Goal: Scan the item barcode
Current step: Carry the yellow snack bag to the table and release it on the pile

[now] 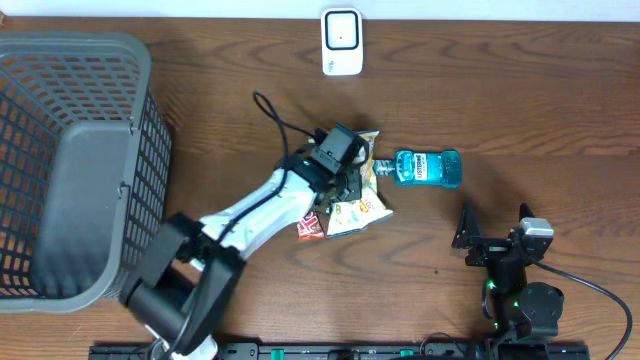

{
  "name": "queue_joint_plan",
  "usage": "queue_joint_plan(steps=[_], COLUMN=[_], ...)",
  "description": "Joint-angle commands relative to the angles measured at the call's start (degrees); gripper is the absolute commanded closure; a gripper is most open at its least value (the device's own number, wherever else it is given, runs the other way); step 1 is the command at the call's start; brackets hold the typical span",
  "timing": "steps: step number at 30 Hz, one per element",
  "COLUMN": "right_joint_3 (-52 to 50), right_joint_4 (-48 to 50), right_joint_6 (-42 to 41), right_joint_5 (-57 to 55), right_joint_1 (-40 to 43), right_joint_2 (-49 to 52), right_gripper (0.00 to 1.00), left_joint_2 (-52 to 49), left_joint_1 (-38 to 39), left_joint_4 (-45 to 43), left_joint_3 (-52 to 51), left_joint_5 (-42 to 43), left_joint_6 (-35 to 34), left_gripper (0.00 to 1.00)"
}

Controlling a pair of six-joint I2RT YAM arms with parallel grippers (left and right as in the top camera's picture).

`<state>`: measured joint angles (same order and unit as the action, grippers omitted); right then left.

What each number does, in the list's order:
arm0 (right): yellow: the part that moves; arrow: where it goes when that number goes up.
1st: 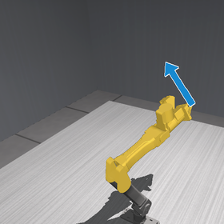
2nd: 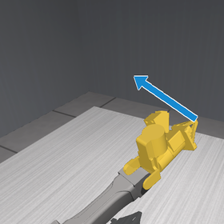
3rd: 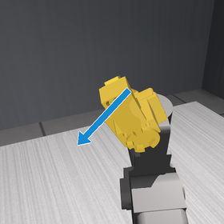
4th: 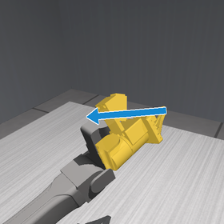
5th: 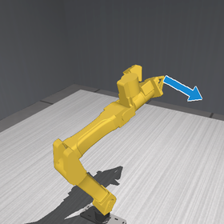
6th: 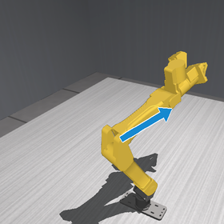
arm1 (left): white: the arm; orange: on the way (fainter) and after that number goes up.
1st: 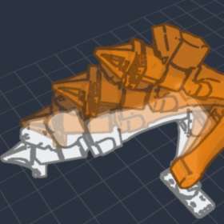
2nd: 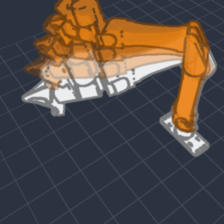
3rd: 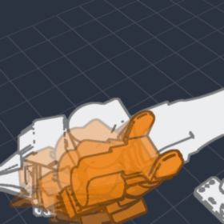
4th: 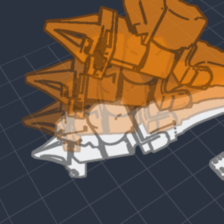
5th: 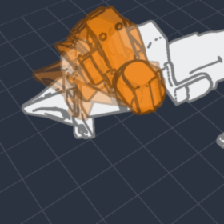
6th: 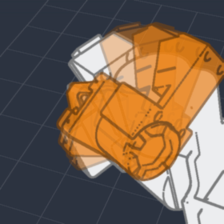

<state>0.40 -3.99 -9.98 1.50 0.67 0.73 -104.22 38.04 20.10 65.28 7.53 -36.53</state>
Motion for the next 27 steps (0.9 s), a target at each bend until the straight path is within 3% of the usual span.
queue_joint_plan(steps=[1,8,17,21,27], right_joint_3=[-0.1,-0.1,-0.1,-0.1,-0.1], right_joint_4=[-0.2,-0.2,-0.2,-0.2,-0.2], right_joint_6=[0.7,0.7,0.7,0.6,0.7], right_joint_5=[-0.3,-0.3,-0.3,-0.3,-0.3], right_joint_1=[-0.2,-0.2,-0.2,-0.2,-0.2], right_joint_2=[-0.1,-0.1,-0.1,-0.1,-0.1], right_gripper=[0.01,0.01,0.01,0.01,0.01], left_joint_2=[-0.7,-0.7,-0.7,-0.7,-0.7], left_joint_1=[0.4,2.4,8.4,8.9,9.0], left_joint_4=[-0.3,-0.6,-5.6,-5.1,-5.2], left_joint_3=[0.5,0.5,0.5,0.5,0.5], left_joint_5=[-1.2,-1.2,-1.5,-7.2,-6.5], left_joint_6=[-2.4,-1.8,8.5,8.4,8.5], left_gripper=[0.93,0.93,0.93,0.92,0.92])
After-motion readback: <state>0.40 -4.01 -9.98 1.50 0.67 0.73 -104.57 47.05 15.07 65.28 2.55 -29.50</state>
